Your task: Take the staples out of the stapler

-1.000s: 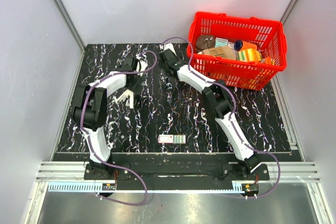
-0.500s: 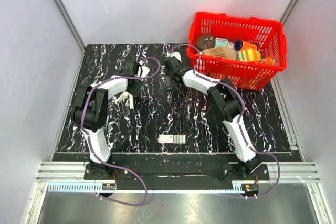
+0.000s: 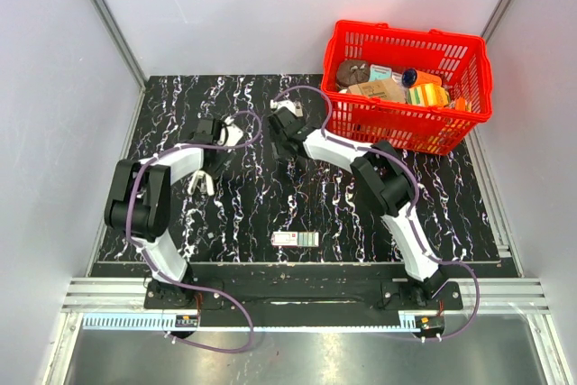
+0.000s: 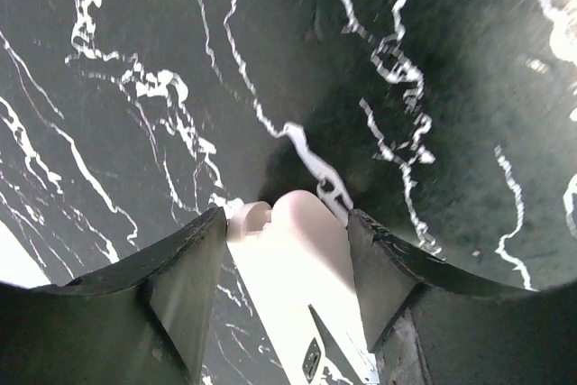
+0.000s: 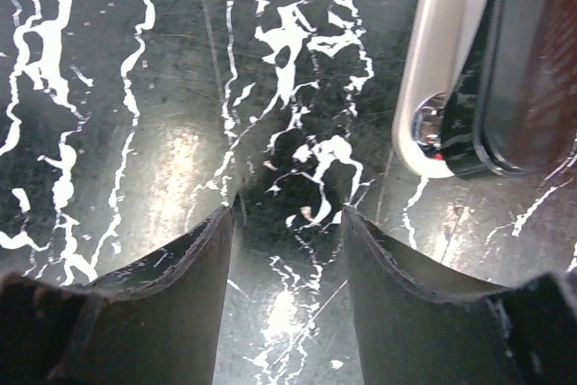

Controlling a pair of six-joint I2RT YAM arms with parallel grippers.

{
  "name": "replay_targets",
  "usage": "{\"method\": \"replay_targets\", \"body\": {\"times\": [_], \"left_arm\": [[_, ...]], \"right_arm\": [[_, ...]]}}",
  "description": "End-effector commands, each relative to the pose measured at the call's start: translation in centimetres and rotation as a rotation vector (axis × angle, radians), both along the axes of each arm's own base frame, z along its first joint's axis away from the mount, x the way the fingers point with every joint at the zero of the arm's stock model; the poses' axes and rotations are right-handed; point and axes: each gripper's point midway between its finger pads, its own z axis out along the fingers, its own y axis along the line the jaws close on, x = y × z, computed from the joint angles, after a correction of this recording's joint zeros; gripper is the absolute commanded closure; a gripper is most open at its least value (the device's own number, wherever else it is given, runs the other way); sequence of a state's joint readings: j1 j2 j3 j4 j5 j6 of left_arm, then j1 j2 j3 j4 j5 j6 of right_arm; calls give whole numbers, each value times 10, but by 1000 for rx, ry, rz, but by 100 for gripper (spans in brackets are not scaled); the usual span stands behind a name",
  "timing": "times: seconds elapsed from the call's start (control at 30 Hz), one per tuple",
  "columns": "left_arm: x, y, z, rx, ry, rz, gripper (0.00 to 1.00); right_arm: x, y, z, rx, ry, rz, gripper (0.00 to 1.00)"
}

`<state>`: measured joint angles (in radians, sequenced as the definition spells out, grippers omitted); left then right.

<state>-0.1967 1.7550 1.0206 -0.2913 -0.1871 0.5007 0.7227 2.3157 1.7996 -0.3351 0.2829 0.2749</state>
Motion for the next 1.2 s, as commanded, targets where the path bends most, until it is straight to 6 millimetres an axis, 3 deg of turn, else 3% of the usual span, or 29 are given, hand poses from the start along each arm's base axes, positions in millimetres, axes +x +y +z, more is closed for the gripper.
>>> {"method": "replay_targets", "body": {"times": [0.0,0.1,0.27,0.43,0.57,0.6,0.63,0.67,0.83,0.9,1.03,1.17], "left_arm": [[-27,18,-6,19,66,-10,39],[-29,24,-5,12,62,3,39],[-31,23,5,-16,43,5,37],[-29,18,37,-72,-2,40,35],[-21,16,72,-108,-69,86,29],[-19,16,78,-109,-82,96,19],[-16,17,86,-109,-100,106,3],[-14,19,91,-108,-113,117,1],[-11,14,111,-152,-150,103,1],[-13,11,114,-165,-152,91,1],[-14,21,117,-163,-175,144,1],[-12,29,127,-277,-201,201,1]], "right_arm": [[0,13,45,76,-52,-2,41],[4,4,51,34,-75,-24,25],[2,-6,68,7,-90,-44,14],[-5,2,93,80,-109,-6,17],[1,-5,103,45,-147,-17,18],[4,-7,106,33,-163,-23,18],[7,-8,105,16,-173,-26,18],[12,-8,111,6,-195,-34,18],[41,-8,105,-43,-220,-52,17],[56,-13,92,-72,-213,-71,17],[78,-24,85,-107,-222,-103,17],[92,-36,77,-139,-215,-129,17]]}}
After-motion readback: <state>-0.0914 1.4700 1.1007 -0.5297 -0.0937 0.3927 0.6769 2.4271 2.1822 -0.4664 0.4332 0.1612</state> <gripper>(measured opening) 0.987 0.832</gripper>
